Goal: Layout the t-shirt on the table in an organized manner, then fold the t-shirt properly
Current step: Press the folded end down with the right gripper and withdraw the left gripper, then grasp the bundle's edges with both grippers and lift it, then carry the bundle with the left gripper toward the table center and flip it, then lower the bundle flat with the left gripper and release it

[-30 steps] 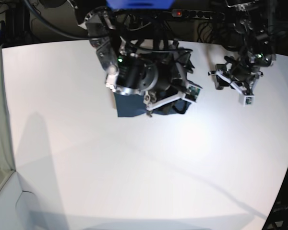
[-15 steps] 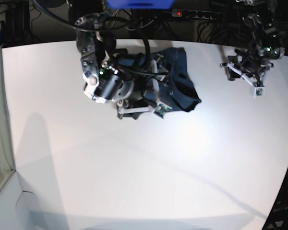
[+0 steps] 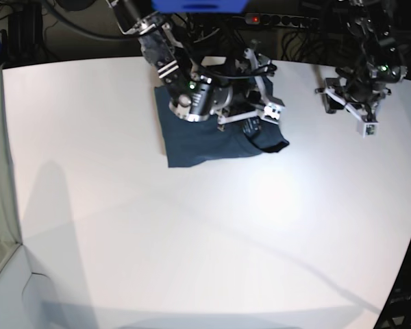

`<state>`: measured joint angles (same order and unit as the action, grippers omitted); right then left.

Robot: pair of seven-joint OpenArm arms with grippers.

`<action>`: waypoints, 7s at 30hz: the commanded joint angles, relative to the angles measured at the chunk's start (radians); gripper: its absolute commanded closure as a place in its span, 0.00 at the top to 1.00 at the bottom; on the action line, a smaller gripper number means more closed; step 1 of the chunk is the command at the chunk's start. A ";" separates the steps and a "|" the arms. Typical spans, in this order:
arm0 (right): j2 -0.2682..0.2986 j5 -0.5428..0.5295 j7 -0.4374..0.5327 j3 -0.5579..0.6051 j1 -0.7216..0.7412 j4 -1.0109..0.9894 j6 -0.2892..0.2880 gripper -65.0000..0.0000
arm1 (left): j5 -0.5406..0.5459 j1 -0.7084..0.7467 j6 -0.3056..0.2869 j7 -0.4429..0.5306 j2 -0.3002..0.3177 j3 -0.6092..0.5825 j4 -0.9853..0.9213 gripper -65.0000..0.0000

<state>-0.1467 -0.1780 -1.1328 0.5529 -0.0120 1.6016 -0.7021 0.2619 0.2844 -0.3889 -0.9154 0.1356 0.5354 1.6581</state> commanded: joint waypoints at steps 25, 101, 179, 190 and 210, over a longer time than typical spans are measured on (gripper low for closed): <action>0.120 -0.010 -0.060 -0.190 -0.027 0.322 0.004 0.73 | 0.580 0.011 0.000 -0.244 -0.090 -0.004 0.130 0.85; 0.204 -0.013 -0.063 -1.048 -0.158 0.401 0.004 0.72 | -0.336 -0.802 -0.003 0.213 -0.132 -1.633 -0.582 0.00; 0.146 -0.013 -0.062 -1.043 -0.277 0.409 0.004 0.72 | -0.346 -1.149 -0.088 0.224 -0.293 -1.205 -0.988 0.68; 0.124 -0.013 -0.062 -1.043 -0.279 0.409 0.004 0.72 | -0.346 -1.143 -0.074 0.232 -0.293 -1.156 -0.961 0.77; 0.124 -0.013 -0.062 -1.043 -0.286 0.409 0.004 0.72 | -0.358 -1.132 -0.075 0.220 -0.293 -1.030 -0.838 0.77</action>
<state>-0.0280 -0.1875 -1.2076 -0.4877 -0.3065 1.9900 -0.7021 -0.0959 -0.8070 -0.4721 -0.7071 -0.1471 -0.5007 0.7967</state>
